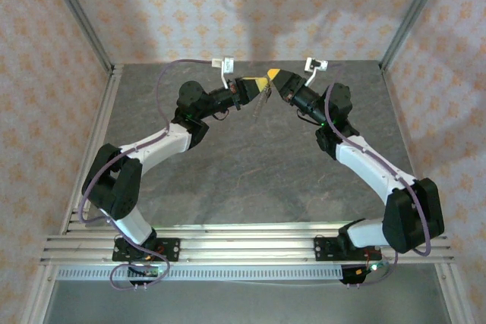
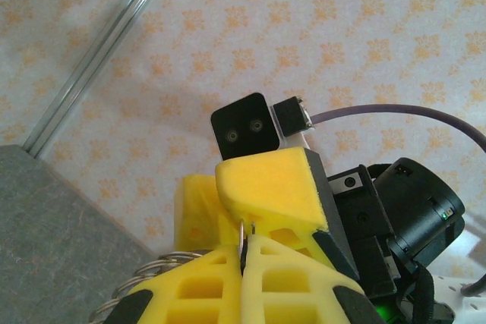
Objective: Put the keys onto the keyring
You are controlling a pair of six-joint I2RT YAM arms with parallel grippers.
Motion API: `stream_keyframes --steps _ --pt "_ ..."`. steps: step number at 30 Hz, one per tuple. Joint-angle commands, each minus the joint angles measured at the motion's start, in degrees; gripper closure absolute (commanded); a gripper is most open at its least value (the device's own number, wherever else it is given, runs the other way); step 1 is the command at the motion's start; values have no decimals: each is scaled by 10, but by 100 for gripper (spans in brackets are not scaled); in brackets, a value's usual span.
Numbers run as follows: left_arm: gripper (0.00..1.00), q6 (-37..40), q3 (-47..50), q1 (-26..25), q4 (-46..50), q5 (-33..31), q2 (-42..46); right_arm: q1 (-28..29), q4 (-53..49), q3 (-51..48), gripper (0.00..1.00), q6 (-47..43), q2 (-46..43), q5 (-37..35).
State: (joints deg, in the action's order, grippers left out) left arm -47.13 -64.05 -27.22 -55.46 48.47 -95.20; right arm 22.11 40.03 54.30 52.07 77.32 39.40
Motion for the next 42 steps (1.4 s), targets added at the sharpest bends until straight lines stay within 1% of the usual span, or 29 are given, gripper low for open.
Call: stream_keyframes --steps 1,6,10,13,20,22,29,32,36,41,42 --pt "100 -7 -22 0 -27 8 2 7 38 -19 78 6 -10 14" --pt "100 -8 -23 0 -25 1 -1 8 59 -52 70 18 -32 4" --pt "100 -11 -23 0 -26 -3 -3 10 73 -65 70 26 -41 -3" --pt "100 -13 -23 0 -27 -3 -3 15 80 -64 68 28 -40 -2" --pt "100 -14 -23 -1 -26 -3 -3 29 83 -57 67 27 -25 -4" --pt "100 -13 -23 -1 -25 -3 -3 35 84 -55 65 25 -22 -4" --pt "100 -11 -28 -1 -17 0 -5 38 58 -56 67 6 -23 -5" --pt "100 -10 -32 -1 -9 6 -5 38 20 -49 71 -26 -33 -3" --pt "100 -8 -32 -1 -5 9 -5 38 -22 -44 83 -57 -50 -4" --pt "100 -10 -33 -1 -5 8 -6 38 -19 -46 99 -56 -54 -7" --pt "100 -10 -32 -1 -4 8 -5 38 -11 -48 100 -52 -54 -6"
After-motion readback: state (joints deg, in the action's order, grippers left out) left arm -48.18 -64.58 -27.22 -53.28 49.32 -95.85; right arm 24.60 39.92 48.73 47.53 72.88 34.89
